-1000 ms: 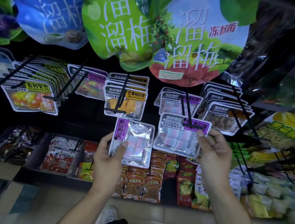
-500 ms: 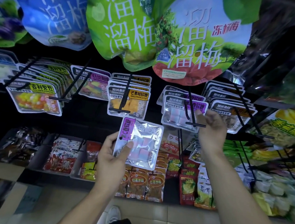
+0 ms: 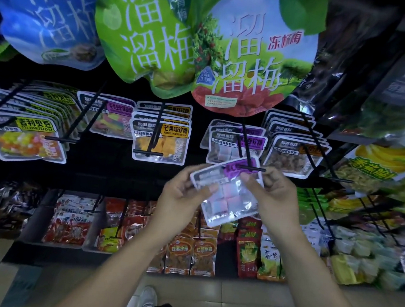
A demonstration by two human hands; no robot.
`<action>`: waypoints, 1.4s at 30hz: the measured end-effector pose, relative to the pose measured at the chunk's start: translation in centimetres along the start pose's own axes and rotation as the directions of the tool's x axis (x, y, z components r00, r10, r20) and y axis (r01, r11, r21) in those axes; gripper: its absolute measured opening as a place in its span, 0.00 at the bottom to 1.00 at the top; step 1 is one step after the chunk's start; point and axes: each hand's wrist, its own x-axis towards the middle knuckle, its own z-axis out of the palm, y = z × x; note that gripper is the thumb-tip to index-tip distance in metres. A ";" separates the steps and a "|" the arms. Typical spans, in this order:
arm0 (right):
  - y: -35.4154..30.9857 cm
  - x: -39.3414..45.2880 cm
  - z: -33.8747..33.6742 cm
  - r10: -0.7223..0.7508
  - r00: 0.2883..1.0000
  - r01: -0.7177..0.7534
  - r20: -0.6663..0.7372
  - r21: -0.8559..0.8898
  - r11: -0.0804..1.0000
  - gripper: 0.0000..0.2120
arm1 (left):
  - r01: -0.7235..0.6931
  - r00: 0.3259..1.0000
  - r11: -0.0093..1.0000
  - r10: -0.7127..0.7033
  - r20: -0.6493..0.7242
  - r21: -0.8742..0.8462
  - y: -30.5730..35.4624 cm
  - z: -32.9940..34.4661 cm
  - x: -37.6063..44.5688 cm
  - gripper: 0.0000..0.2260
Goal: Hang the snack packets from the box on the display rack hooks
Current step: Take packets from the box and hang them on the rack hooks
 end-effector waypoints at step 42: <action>4.0 7.4 0.9 -0.053 0.987 0.039 -0.149 -0.091 0.995 0.19 | -0.017 0.998 0.950 0.036 -0.054 0.312 0.1 3.1 9.0 0.45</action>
